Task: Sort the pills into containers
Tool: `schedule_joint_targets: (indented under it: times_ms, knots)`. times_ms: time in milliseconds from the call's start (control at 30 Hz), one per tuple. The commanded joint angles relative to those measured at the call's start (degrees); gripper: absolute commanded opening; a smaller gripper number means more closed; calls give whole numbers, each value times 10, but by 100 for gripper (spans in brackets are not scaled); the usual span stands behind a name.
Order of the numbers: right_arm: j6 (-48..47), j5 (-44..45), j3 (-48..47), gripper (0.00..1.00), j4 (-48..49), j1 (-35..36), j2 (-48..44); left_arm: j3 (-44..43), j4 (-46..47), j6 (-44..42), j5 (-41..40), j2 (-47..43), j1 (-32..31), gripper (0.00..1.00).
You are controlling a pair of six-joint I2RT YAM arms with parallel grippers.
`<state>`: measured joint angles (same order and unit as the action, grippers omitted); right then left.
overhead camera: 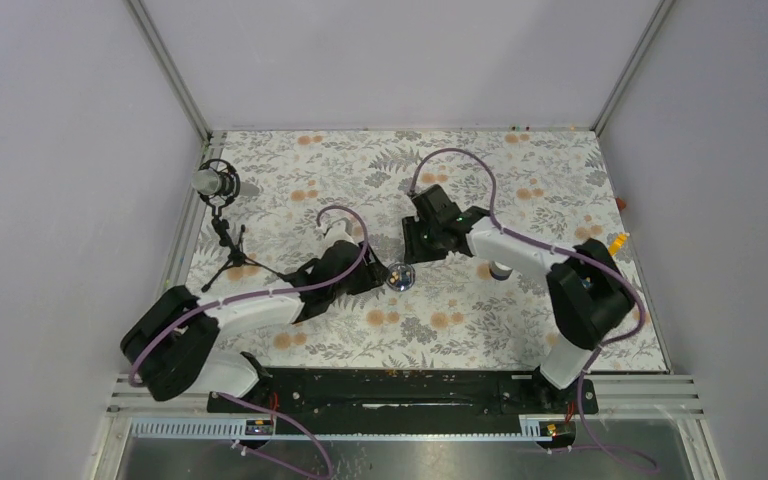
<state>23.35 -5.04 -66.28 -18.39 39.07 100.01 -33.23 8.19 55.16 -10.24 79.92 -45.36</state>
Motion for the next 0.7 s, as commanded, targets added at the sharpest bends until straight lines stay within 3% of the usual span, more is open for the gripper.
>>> schedule_joint_targets:
  times_ms: [0, 167, 400, 500, 667]
  knots:
    - [-6, 102, -42, 48, -74, -4, -120, -8, -35, -46, -47, -85, 2, 64]
    - [-15, 184, -28, 59, -147, -26, -252, -19, -80, -112, -57, -197, 2, 98]
    - [-59, 330, -28, 82, -224, -37, -452, -68, -190, -149, -95, -320, 0, 99]
    - [-73, 398, -47, 98, -254, -38, -522, -94, -245, -162, -116, -366, 0, 99]
    - [-79, 500, -93, 99, -295, -38, -628, -128, -322, -175, -150, -444, 0, 99]
